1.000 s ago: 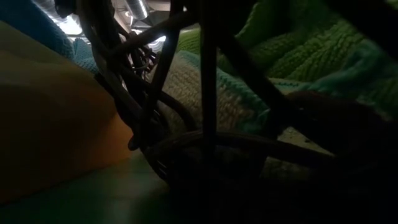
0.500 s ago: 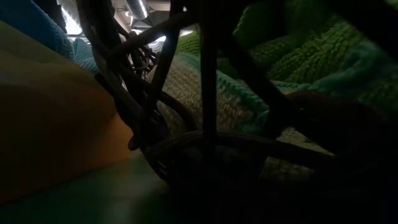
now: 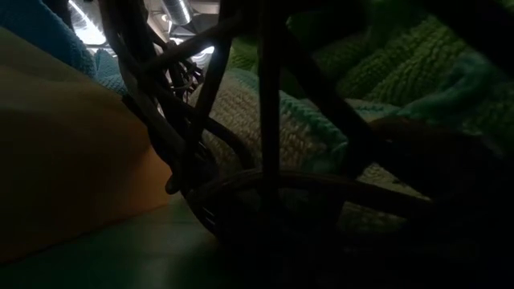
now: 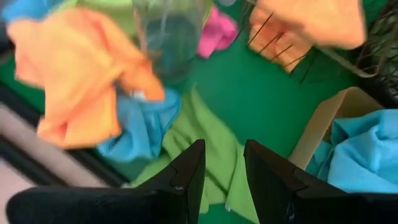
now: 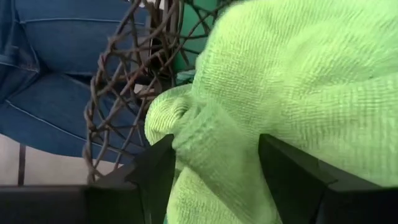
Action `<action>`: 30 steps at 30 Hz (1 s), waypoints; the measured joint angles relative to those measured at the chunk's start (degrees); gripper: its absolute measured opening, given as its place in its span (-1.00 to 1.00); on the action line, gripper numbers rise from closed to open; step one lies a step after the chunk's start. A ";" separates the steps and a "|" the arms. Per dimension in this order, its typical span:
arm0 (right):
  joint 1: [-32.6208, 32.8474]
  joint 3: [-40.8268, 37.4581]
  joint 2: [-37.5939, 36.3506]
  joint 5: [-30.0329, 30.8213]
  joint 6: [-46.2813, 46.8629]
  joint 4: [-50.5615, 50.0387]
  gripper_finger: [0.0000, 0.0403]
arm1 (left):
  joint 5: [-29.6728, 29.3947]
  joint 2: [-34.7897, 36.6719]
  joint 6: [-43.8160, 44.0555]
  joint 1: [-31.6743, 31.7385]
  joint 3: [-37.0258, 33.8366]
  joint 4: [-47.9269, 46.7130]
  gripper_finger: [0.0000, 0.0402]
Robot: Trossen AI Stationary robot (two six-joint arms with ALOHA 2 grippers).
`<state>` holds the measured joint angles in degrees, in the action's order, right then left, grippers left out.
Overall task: Sort microfiber towel by color & place in baskets
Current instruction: Put the green microfiber towel into the black wire basket
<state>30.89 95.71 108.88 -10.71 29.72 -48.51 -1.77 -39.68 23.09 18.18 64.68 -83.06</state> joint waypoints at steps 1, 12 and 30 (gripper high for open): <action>-0.28 1.08 0.01 -0.01 -0.22 -1.19 0.14 | 0.08 -0.01 0.94 0.02 -0.61 -0.70 -0.46; -0.17 11.65 -0.07 0.15 -0.62 -12.49 0.14 | 1.41 -0.04 4.23 0.00 -10.44 -2.90 -0.46; -0.17 23.14 -0.09 4.16 -6.15 -17.40 0.14 | 2.97 -0.07 5.32 0.01 -21.50 1.67 -0.46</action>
<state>30.72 118.85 108.79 -6.55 23.57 -65.91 1.20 -39.75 28.41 18.18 43.18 -81.38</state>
